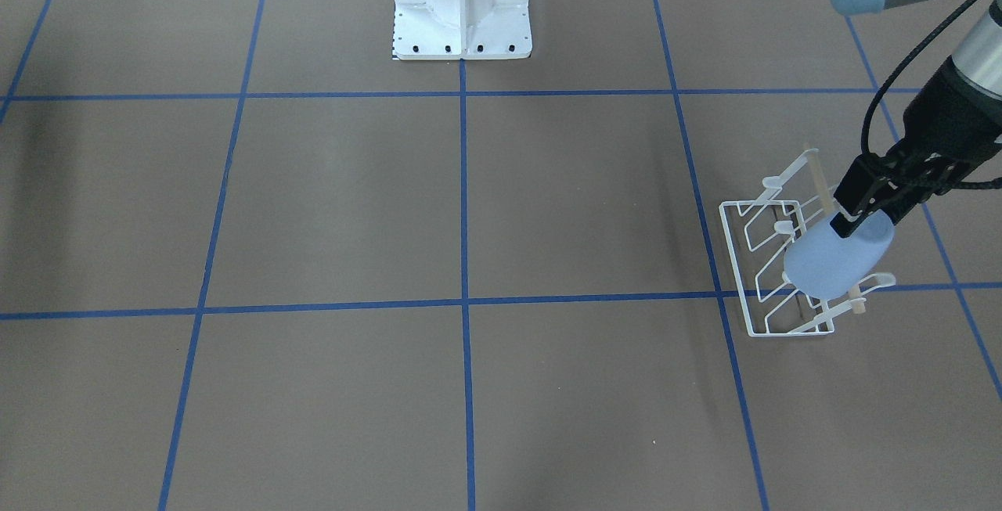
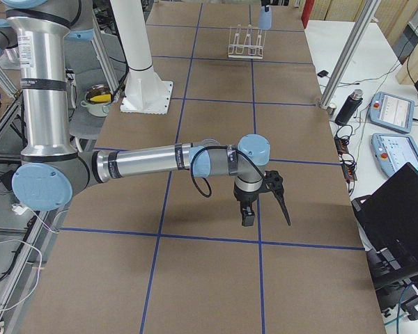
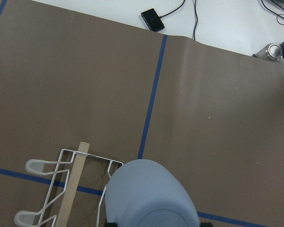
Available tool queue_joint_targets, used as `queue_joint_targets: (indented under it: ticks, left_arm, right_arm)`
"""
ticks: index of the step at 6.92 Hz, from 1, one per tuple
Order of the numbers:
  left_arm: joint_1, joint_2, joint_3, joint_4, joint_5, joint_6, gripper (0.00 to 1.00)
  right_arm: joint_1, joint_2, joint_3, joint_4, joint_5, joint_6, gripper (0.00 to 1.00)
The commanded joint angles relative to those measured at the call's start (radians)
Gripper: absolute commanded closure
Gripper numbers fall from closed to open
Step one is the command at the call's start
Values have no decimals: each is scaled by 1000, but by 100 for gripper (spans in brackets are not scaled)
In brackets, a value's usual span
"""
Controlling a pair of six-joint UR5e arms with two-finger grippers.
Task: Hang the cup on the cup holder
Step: 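Move the cup with the left gripper above the wire rack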
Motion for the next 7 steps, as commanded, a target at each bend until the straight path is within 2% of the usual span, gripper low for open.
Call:
queue_joint_targets:
  ticks: [1, 7]
  left_arm:
    - [1, -9, 45, -13, -2, 30, 100]
    - [42, -3, 73, -16, -4, 32, 100]
  right_arm:
    - [0, -1, 0, 0, 3, 0, 0]
    - [0, 1, -2, 6, 5, 5, 0]
